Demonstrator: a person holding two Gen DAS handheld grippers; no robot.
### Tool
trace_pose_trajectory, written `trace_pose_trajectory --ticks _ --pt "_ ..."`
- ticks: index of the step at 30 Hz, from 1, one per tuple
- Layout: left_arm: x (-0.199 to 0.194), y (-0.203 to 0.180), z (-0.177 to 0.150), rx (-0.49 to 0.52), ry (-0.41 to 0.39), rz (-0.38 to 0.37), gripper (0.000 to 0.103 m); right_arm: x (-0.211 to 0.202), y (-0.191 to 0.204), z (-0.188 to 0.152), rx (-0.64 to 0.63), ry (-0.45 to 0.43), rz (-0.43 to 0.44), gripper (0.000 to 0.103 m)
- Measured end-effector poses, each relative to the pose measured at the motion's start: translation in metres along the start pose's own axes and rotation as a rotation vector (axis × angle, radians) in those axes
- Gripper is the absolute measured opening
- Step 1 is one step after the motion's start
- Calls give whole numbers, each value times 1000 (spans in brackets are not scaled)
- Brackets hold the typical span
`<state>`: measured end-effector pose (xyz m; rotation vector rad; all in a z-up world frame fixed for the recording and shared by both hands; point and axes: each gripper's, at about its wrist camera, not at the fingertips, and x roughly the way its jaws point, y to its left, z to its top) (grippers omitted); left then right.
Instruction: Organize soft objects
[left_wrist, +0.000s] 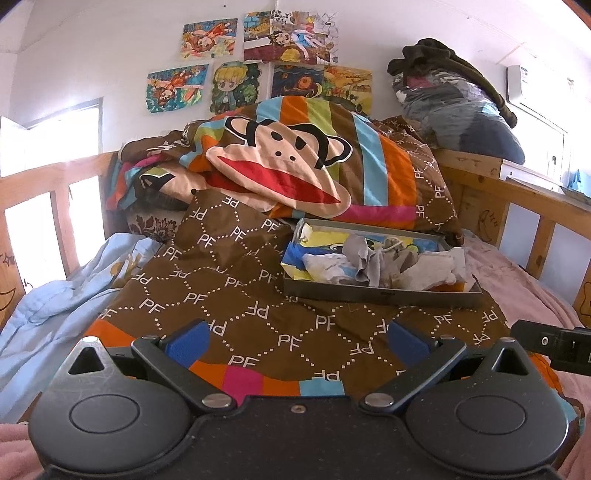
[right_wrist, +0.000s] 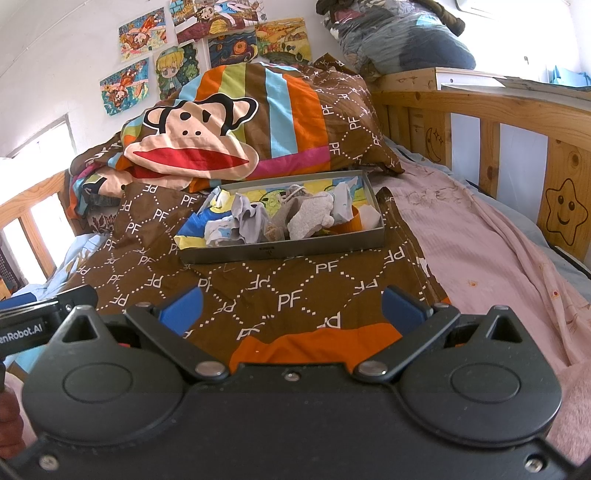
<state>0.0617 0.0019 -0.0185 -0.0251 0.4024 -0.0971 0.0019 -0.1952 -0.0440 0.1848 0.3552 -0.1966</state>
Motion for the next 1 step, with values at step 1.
trace_pose_trajectory --ticks 1 --pt "0 -1 0 2 0 -1 102 0 0 0 0 0 0 103"
